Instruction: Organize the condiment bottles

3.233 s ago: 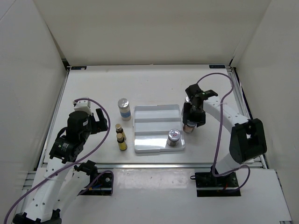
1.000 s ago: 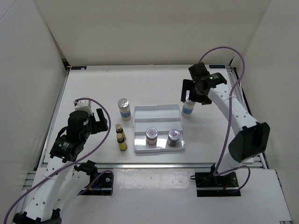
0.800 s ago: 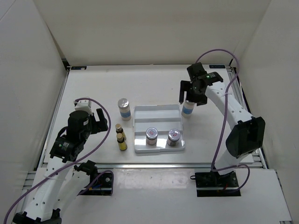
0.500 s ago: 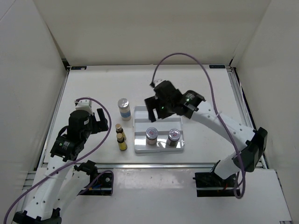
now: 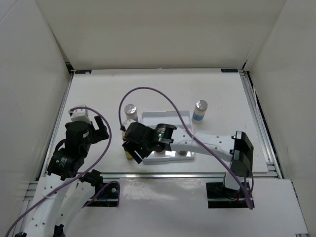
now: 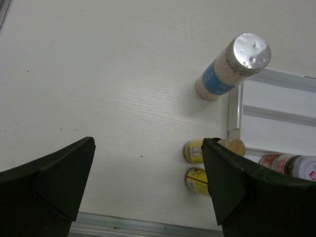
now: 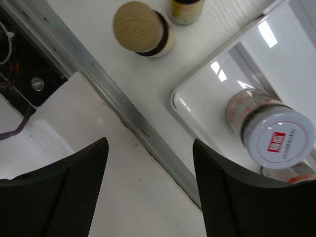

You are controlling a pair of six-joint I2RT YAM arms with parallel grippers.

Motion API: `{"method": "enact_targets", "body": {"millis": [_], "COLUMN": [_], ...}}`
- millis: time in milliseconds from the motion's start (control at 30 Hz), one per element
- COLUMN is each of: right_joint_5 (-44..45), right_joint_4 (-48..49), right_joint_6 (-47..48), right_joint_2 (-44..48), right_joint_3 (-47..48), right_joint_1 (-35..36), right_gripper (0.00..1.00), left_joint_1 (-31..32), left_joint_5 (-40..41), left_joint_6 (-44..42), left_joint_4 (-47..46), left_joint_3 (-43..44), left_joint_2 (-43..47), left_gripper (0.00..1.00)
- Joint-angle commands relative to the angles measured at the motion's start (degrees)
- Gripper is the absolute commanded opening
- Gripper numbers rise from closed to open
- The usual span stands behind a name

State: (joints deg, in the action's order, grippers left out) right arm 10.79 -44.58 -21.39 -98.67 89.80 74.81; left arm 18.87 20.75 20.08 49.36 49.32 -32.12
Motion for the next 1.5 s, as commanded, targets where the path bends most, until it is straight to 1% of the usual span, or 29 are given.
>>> {"method": "enact_targets", "body": {"millis": [0,33,100,167,233,267,300,333,400,433,467,567,633,700,733,767,833,967,1000,1033,1200,1467], "right_joint_5": [3.88,5.2,9.66,12.93,16.53,20.03,21.63,22.69,25.23,25.86,26.47,28.92,31.56,34.38,37.0,37.98,39.31,41.68,41.68,42.47,44.58,47.49], "right_joint_4": [2.39,0.56,-1.12,-4.88,-7.35,-8.85,-11.99,-13.59,-19.11,-20.88,-22.47,-27.22,-31.94,-35.47,-39.41,-41.01,-44.7,-48.31,-48.85,-48.85,-48.85,-47.8], "right_joint_6": [-0.67,-1.54,-2.86,-5.5,-7.43,-8.49,-10.76,-11.82,-14.63,-15.52,-16.31,-16.93,-18.07,-19.91,-20.97,-21.93,-23.95,-27.38,-28.09,-28.1,-29.67,-30.91], "right_joint_2": [-1.08,-1.78,-0.92,2.24,5.4,9.16,11.2,15.14,19.11,23.13,25.26,33.18,38.0,40.48,42.4,43.21,45.48,49.36,51.02,51.91,56.91,59.39], "right_joint_3": [5.55,6.08,6.09,6.09,5.48,4.34,4.33,3.46,3.45,3.45,3.45,2.93,3.8,4.6,5.38,5.39,5.91,3.02,2.14,1.18,-6.64,-10.34], "right_joint_1": [1.66,2.18,2.19,2.19,2.19,2.19,2.19,2.19,2.19,2.19,2.19,2.19,2.19,2.19,2.19,2.19,2.19,2.19,2.19,2.19,2.19,2.19], "right_gripper": [0.74,0.74,0.74,0.74,0.75,0.76,0.78,0.78,0.81,0.81,0.83,0.86,0.94,0.94,0.94,0.94,0.95,0.95,0.95,0.96,0.97,0.97], "left_joint_1": [0.2,0.2,0.2,0.81,0.81,0.81,0.81,0.81,0.81,0.81,0.81,0.81,0.81,0.81,0.81,0.81,0.81,0.81,0.81,0.81,0.81,3.36], "left_joint_5": [-1.04,-5.16,-8.44,-14.39,-20.8,-21.8,-23.03,-25.82,-29.61,-32.15,-32.79,-32.79,-32.18,-32.18,-32.18,-32.18,-28.95,-26.55,-26.55,-26.55,-24.36,-22.69], "left_joint_6": [0.59,0.06,0.83,3.21,8.38,10.49,12.69,12.71,12.71,12.71,12.71,12.18,10.69,10.69,10.69,10.69,10.07,8.23,8.23,7.53,6.91,6.91], "left_joint_4": [1.88,1.88,1.88,3.36,3.99,4.59,5.3,5.3,6.18,7.05,7.06,7.68,7.68,7.68,7.68,7.68,7.68,7.68,7.68,7.07,6.53,6.53], "left_joint_3": [2.97,2.97,2.97,6.64,7.54,7.55,7.02,7.02,5.18,5.17,4.56,4.03,4.03,4.03,4.03,4.03,4.81,5.96,5.96,5.96,7.81,13.16], "left_joint_2": [0.92,0.92,0.13,-0.4,-0.4,-0.4,-0.4,-0.4,-4.34,-5.83,-8.11,-8.84,-9.53,-11.72,-12.78,-13.92,-16.73,-20.96,-21.75,-23.41,-26.68,-32.21], "left_gripper": [1.0,1.0,1.0,1.0,0.98,0.98,0.98,0.98,1.0,1.0,1.0,1.0,1.0,1.0,1.0,1.0,1.0,0.94,0.88,0.85,0.84,0.84]}}
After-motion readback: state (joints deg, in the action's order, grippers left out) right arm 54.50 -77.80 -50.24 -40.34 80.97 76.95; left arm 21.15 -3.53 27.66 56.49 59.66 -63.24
